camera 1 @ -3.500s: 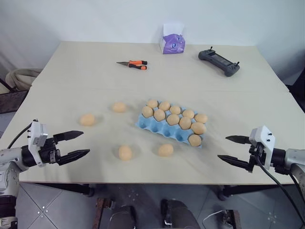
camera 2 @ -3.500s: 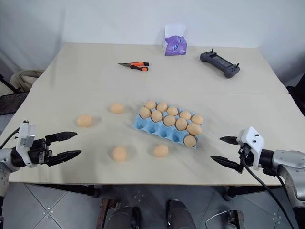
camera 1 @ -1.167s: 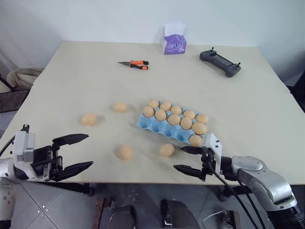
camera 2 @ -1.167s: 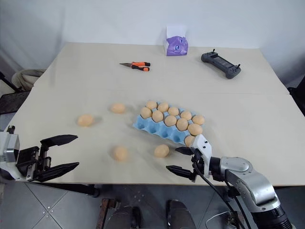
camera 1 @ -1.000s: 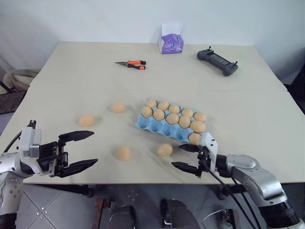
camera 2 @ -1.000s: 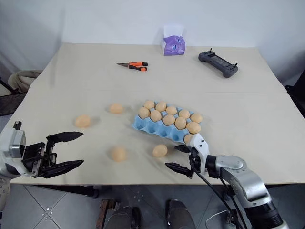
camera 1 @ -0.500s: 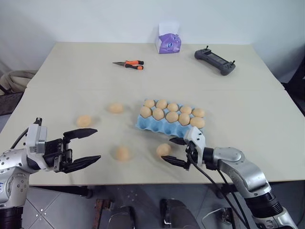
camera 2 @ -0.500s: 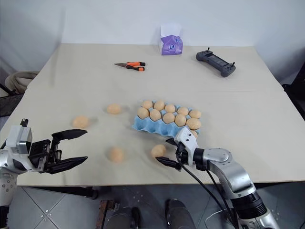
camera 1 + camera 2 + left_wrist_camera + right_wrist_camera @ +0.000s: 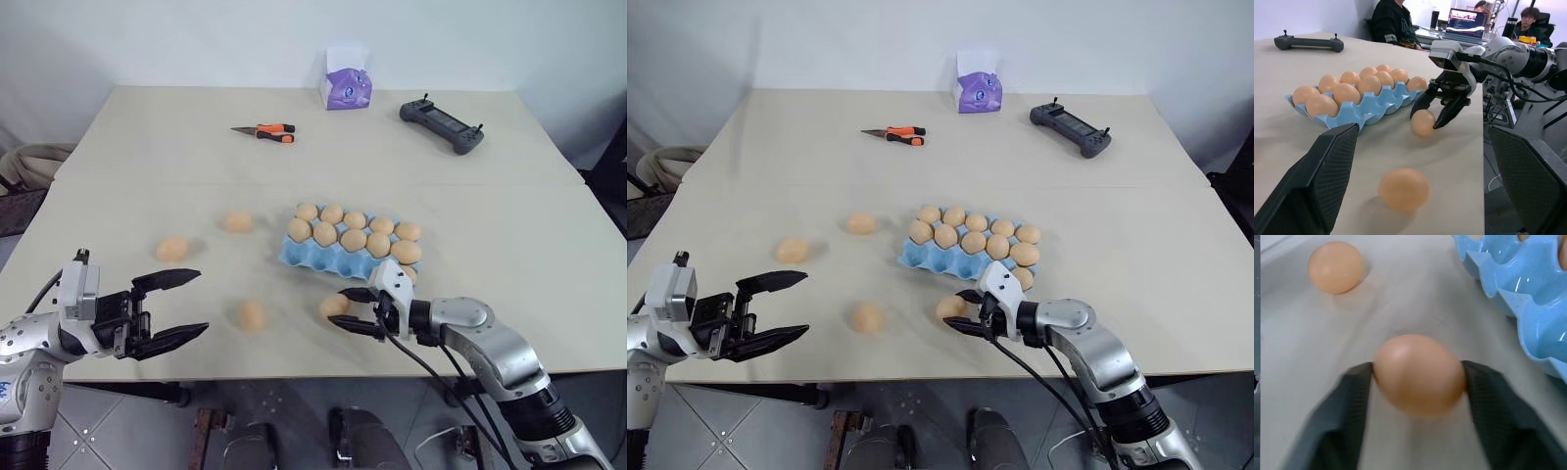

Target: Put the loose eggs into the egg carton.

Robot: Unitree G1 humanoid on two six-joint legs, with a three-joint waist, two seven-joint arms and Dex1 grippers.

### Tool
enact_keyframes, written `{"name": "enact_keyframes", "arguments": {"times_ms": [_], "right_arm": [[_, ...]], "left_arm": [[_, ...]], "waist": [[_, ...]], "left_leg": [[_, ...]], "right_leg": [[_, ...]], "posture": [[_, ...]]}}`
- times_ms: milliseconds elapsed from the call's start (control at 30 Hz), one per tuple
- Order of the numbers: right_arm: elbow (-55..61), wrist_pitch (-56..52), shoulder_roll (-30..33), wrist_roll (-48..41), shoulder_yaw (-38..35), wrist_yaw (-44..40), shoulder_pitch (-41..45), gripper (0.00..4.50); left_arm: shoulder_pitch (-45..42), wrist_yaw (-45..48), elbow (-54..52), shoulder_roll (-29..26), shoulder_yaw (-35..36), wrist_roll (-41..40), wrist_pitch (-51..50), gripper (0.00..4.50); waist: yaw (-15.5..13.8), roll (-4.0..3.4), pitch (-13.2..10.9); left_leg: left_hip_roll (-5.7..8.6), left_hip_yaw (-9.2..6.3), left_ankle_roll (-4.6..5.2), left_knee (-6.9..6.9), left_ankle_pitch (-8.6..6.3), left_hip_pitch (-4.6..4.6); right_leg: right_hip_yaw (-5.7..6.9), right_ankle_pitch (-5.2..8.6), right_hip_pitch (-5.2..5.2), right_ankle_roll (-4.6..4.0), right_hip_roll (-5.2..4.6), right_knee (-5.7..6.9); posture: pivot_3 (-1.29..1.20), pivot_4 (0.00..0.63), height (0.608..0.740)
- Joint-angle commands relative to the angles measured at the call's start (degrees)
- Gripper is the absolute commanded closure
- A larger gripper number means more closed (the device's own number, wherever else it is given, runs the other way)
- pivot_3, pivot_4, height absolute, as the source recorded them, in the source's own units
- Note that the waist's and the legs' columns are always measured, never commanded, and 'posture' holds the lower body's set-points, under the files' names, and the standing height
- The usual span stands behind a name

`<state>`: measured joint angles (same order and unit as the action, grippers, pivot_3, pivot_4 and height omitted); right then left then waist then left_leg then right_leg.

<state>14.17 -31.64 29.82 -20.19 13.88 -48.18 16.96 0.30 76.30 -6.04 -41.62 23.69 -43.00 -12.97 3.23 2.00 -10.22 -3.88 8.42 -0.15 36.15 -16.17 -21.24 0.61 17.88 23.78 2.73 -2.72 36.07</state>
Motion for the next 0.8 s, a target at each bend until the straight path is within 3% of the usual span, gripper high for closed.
{"name": "enact_keyframes", "arguments": {"times_ms": [33, 67, 400, 600, 800], "right_arm": [[1.66, -0.49, 0.52, -0.02, 0.09, -0.86, 0.55, 2.82], [1.75, -0.31, 0.60, 0.14, 0.14, -0.91, 0.61, 3.02], [7.01, -3.29, 0.99, -4.09, -4.13, -0.46, 0.57, 3.02], [12.93, -8.36, 4.89, -9.11, -11.64, 0.55, 2.21, 3.02], [7.76, -5.08, 10.07, -5.07, -14.44, 0.58, 4.73, 3.02]], "left_arm": [[0.16, -0.12, -1.42, -0.12, 1.54, -0.81, 0.93, 0.00], [0.13, -0.19, -1.42, -0.06, 1.52, -0.77, 0.97, 0.00], [-0.59, -0.54, -1.06, 0.13, 1.15, -0.76, 1.03, 0.00], [-1.26, 0.14, 0.00, -0.29, 1.15, -0.96, 0.89, 0.00], [-3.20, 0.51, 1.56, -0.05, 0.27, -0.26, 1.05, 0.00]], "waist": [[0.00, 0.00, 0.00], [0.01, 0.00, 0.00], [-0.01, 0.00, 0.00], [-0.07, -0.01, -0.01], [0.03, -0.02, -0.01]], "left_leg": [[0.00, 0.00, -0.02, 0.00, -0.01, 0.00], [0.00, 0.00, -0.03, 0.01, -0.02, 0.00], [0.00, 0.00, -0.06, -0.01, -0.03, -0.01], [0.01, -0.01, -0.14, -0.01, -0.09, -0.02], [0.02, -0.02, -0.07, -0.03, -0.05, -0.02]], "right_leg": [[0.00, 0.00, 0.00, 0.00, 0.00, 0.00], [-0.01, 0.00, 0.00, 0.00, 0.00, 0.00], [-0.01, 0.00, 0.01, 0.00, 0.00, -0.01], [0.00, 0.00, 0.01, 0.00, -0.04, -0.03], [0.02, 0.01, 0.01, -0.01, -0.04, -0.06]], "posture": [[0.00, 0.150, 0.740], [0.00, 0.150, 0.740], [0.00, 0.150, 0.740], [0.00, 0.150, 0.740], [0.00, 0.150, 0.740]]}}
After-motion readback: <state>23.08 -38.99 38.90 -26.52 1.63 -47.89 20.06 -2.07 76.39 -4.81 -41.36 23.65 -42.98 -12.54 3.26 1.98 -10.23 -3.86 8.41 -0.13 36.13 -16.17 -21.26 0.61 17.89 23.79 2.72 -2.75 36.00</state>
